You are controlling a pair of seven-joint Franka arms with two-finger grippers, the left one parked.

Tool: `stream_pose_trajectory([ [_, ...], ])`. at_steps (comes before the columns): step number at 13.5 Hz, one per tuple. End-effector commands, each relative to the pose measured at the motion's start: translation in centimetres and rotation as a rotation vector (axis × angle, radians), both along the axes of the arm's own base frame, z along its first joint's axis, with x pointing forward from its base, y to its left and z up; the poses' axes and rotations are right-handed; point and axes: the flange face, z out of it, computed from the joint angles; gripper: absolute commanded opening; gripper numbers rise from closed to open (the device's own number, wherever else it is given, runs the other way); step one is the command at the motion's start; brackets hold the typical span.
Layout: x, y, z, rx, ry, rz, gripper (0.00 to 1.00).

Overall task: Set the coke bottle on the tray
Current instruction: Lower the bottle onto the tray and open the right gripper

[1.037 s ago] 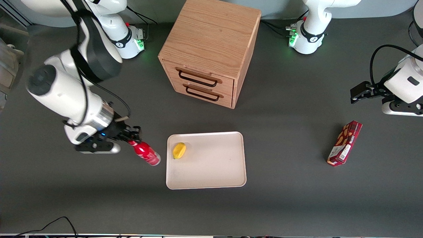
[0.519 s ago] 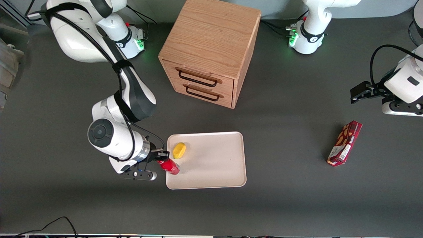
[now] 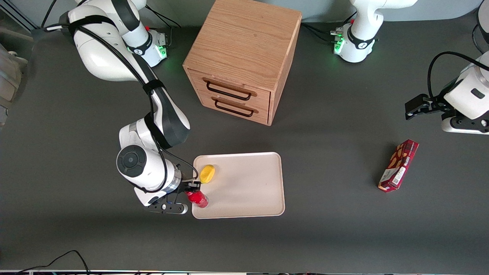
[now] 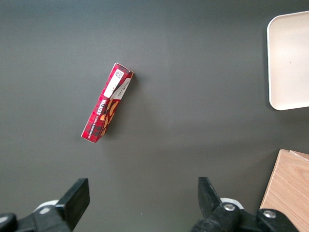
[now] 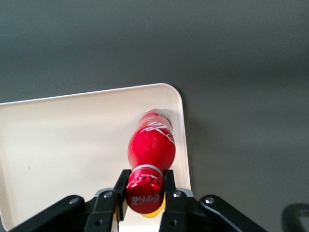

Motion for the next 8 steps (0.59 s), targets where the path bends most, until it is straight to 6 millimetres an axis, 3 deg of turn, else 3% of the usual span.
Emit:
stream_pose_trajectory([
  [1,0.5,0.4,0.5,0.014,-0.015,-0.032,0.0],
  [4,0.6,0.2,0.1,0.019,-0.008,-0.039,0.0],
  [5,0.6,0.2,0.3,0.019,-0.009,-0.041,0.07],
  [6,0.6,0.1,0.5,0.021,-0.013,-0.043,0.28],
  [7,0.7,0.0,1.0,0.023,-0.021,-0.042,0.6],
  [8,1.0,-0.3,2.2,0.03,-0.046,-0.046,1.0],
])
